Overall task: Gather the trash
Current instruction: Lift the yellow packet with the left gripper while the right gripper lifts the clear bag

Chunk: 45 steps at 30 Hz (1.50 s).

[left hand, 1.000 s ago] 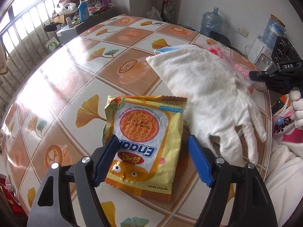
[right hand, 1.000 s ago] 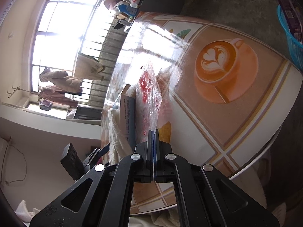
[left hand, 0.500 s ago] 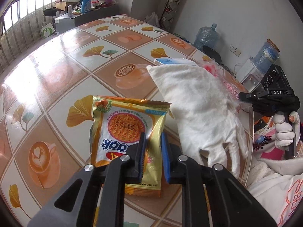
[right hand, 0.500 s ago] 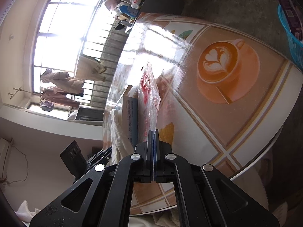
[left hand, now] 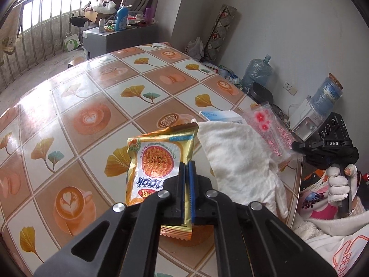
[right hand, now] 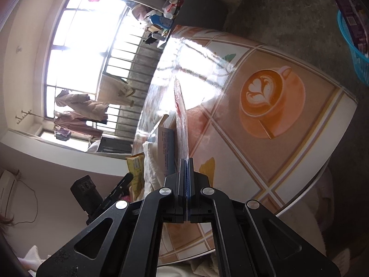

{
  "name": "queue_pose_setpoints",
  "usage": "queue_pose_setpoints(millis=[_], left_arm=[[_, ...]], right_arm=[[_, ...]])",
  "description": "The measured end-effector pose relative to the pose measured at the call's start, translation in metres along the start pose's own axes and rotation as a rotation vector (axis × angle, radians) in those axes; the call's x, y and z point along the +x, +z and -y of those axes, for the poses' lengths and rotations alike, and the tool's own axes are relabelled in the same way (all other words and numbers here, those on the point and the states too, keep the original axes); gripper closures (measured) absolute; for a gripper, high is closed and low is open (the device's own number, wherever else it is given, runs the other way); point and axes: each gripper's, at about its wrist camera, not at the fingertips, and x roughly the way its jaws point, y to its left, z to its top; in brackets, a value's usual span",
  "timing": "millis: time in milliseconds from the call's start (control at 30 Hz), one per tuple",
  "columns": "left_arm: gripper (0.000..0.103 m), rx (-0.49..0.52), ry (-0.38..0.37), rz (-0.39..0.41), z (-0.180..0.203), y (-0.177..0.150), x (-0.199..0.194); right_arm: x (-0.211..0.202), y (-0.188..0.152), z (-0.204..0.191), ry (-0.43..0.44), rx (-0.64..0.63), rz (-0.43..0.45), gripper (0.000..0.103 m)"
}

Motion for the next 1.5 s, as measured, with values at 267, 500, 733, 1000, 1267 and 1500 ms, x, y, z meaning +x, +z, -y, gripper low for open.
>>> queue_pose_setpoints(millis=[267,500,733,1000,1267,1500], left_arm=[[0.101,-0.029,0.002,0.095,-0.005,0.017,-0.025],[0.101,-0.061,-0.027,0.156,-0.009,0.026,-0.042],[0.101,-0.084,-0.053,0.211,-0.012,0.033,-0.056],[0.101,-0.078,-0.09,0.276,-0.007,0.05,-0.073],[0.101,-0.007,-0.148,0.313,0.026,0.085,-0.075],[0.101,0.122,-0.254,0.285,0.095,0.137,-0.045]], right_arm=[[-0.005,0.002,-0.003,0.008,0.0,0.037,0.103],[-0.012,0.006,0.001,0.014,0.005,0.063,0.103],[-0.018,0.01,0.003,0.032,0.008,0.084,0.103],[-0.038,0.022,0.001,0.077,-0.013,0.138,0.103],[-0.05,0.034,-0.004,0.127,-0.038,0.197,0.103],[-0.087,0.049,0.012,0.132,-0.023,0.322,0.103]])
